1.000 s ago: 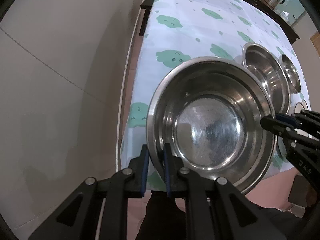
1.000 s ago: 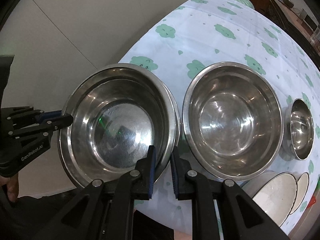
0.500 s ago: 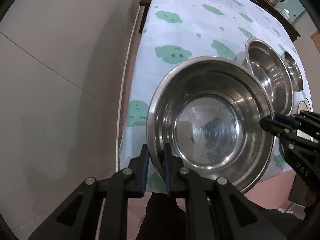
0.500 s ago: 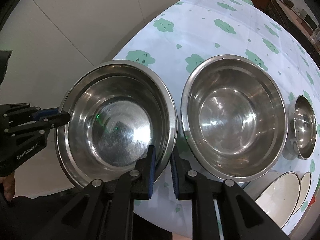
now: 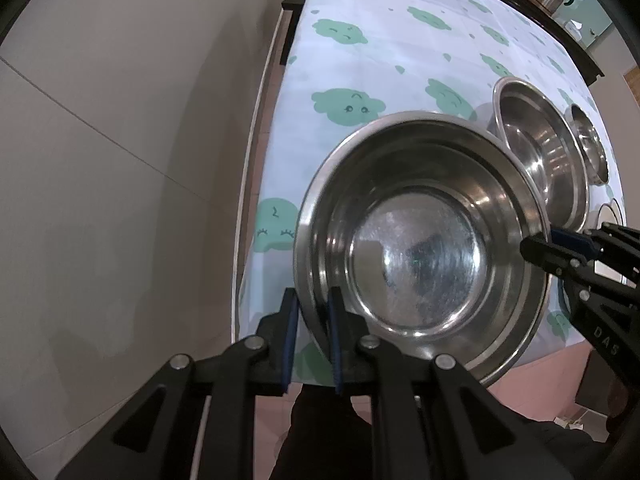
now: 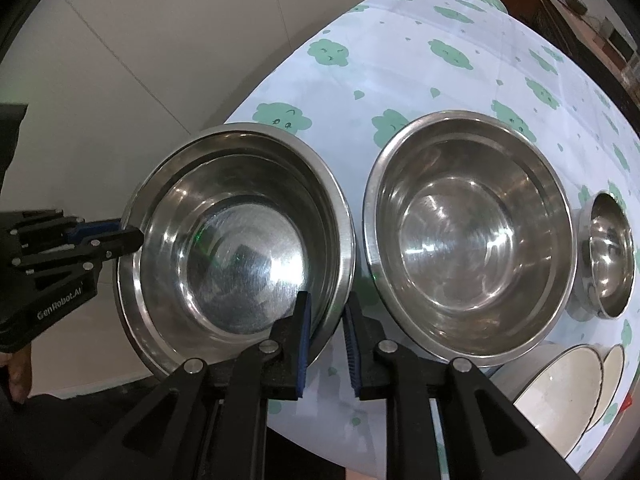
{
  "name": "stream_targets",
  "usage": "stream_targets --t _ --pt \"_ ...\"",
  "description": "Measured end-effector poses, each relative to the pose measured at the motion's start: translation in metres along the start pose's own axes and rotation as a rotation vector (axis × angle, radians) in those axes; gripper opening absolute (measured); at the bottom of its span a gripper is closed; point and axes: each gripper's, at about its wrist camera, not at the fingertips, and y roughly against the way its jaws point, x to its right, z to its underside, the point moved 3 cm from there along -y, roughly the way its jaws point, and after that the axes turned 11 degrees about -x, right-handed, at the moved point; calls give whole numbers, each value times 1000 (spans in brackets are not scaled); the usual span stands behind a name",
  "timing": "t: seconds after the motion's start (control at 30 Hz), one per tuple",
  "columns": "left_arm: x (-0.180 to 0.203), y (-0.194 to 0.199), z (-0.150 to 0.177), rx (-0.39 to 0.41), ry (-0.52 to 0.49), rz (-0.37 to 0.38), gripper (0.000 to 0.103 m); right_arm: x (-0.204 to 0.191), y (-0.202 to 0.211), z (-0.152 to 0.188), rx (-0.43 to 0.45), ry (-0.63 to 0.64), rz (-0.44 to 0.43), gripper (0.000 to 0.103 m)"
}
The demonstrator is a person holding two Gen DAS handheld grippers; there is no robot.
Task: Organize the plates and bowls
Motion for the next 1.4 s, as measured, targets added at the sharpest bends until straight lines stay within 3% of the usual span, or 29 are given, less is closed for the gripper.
stream_targets --t 0.17,0.53,0.7,1.0,1.07,1.4 --pt "-1 7 0 30 0 8 14 -3 1 0 -6 -3 -33 36" --pt "-1 17 2 66 -6 2 16 -12 23 0 37 -1 -55 37" --pt "-1 30 -3 103 -3 7 40 -13 37 2 84 -11 -53 37" --pt "13 41 -16 130 -48 -4 56 4 43 9 126 -57 -32 39" --pt "16 44 -19 136 -60 -3 60 10 44 8 136 -72 -26 48" --pt "39 59 -39 166 -103 14 63 32 51 10 159 -126 -18 50"
